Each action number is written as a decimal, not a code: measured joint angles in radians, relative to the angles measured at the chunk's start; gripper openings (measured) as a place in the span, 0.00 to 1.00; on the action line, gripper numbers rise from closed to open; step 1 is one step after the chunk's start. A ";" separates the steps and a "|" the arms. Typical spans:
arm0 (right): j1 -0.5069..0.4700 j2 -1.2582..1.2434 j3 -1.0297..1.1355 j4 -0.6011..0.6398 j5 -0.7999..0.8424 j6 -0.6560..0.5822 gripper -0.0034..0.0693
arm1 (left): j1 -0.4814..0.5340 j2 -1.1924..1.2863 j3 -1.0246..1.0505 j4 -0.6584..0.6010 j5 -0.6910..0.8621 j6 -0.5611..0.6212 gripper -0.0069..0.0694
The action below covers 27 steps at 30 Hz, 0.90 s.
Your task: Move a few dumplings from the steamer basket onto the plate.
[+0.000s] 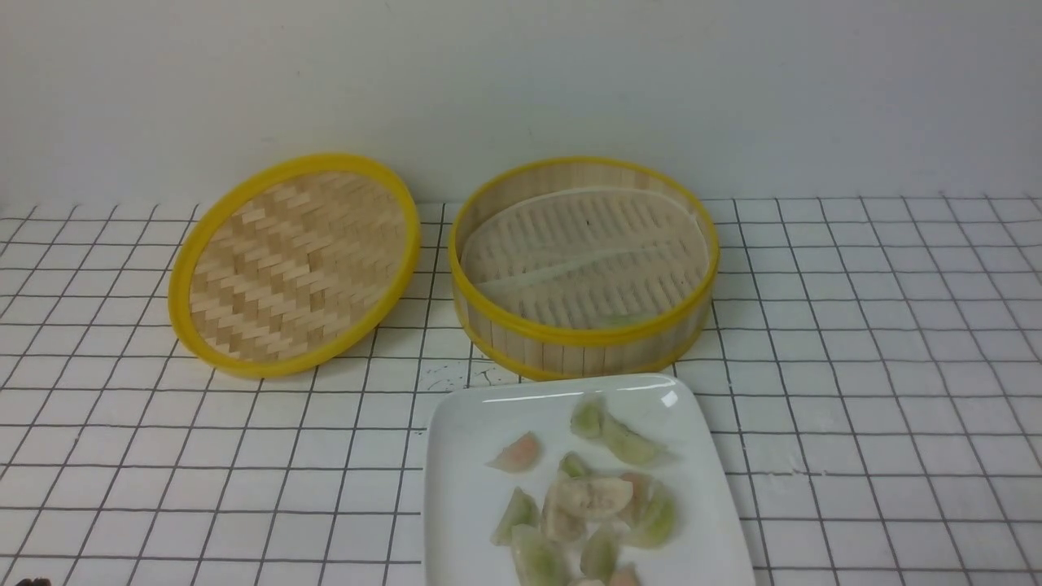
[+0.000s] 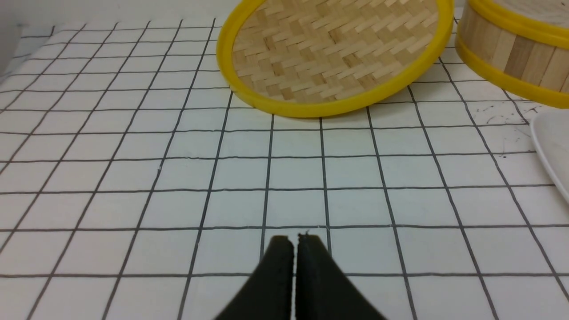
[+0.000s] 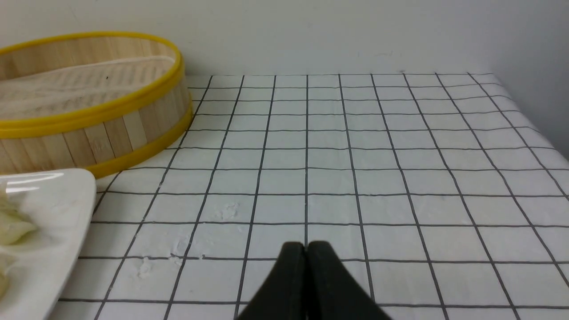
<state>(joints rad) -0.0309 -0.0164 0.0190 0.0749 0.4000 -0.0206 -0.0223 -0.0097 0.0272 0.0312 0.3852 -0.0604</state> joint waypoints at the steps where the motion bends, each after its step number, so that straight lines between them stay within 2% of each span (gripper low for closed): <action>1: 0.000 0.000 0.000 0.000 0.000 0.000 0.03 | 0.000 0.000 0.000 0.000 0.000 0.000 0.08; 27: 0.000 0.000 0.000 0.000 -0.001 0.014 0.03 | 0.000 0.000 0.000 0.000 0.000 0.000 0.08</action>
<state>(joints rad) -0.0309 -0.0164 0.0190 0.0749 0.3988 -0.0064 -0.0223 -0.0097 0.0272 0.0312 0.3852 -0.0604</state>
